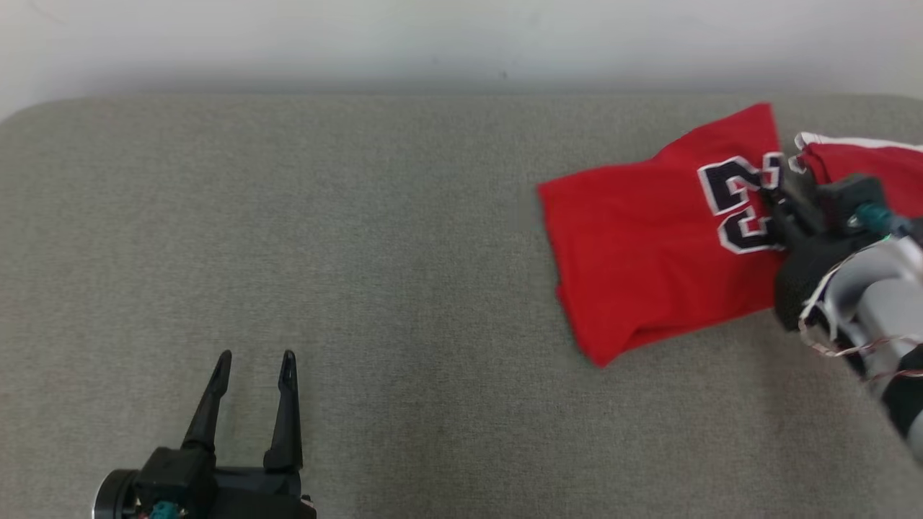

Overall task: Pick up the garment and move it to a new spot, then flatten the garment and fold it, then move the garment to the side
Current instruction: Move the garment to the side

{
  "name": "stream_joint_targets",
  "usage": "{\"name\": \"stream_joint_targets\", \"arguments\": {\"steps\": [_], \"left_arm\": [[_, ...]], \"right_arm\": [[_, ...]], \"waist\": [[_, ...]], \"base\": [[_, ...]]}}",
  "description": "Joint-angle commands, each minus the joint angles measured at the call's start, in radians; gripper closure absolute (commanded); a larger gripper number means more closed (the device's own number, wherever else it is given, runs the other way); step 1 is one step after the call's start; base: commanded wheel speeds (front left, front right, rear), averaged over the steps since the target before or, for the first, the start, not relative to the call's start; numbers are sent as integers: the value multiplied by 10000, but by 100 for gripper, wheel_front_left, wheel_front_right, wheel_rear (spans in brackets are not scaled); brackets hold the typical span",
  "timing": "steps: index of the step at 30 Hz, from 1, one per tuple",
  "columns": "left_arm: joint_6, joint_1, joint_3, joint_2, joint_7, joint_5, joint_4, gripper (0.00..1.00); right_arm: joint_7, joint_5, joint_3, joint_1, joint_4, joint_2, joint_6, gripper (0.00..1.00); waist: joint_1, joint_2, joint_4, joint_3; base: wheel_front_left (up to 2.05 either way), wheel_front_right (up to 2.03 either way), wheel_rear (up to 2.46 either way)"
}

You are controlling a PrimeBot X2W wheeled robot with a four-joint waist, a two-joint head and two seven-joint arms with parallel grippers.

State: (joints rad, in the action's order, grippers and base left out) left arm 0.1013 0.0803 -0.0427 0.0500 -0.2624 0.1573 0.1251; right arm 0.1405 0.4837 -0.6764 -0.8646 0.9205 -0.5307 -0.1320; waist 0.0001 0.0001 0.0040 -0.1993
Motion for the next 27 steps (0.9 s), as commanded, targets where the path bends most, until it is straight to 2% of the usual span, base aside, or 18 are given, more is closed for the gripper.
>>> {"name": "stream_joint_targets", "arguments": {"steps": [1,11,16,27], "left_arm": [[27,161,65,5,-38,-136,-54,0],[216,626,222,4,-38,-549,-544,0],[251,849,252,11,-38,-773,-769,0],[283,1130,65,154,-38,-957,-1260,0]], "right_arm": [[-102,80,-115,-218,-99,-300,26,100],[-1116,337,-986,-1453,-856,-2413,26,100],[-1424,495,-1197,-2182,-945,-2914,26,100],[-1494,613,-1138,-3071,-4,-3678,26,100]], "waist": [[-1,-1,-376,-494],[-1,-1,-748,-1221],[-1,-1,-908,-1541],[-1,-1,-866,-2148]], "base": [[0,0,0],[0,0,0],[0,0,0],[0,0,0]]}}
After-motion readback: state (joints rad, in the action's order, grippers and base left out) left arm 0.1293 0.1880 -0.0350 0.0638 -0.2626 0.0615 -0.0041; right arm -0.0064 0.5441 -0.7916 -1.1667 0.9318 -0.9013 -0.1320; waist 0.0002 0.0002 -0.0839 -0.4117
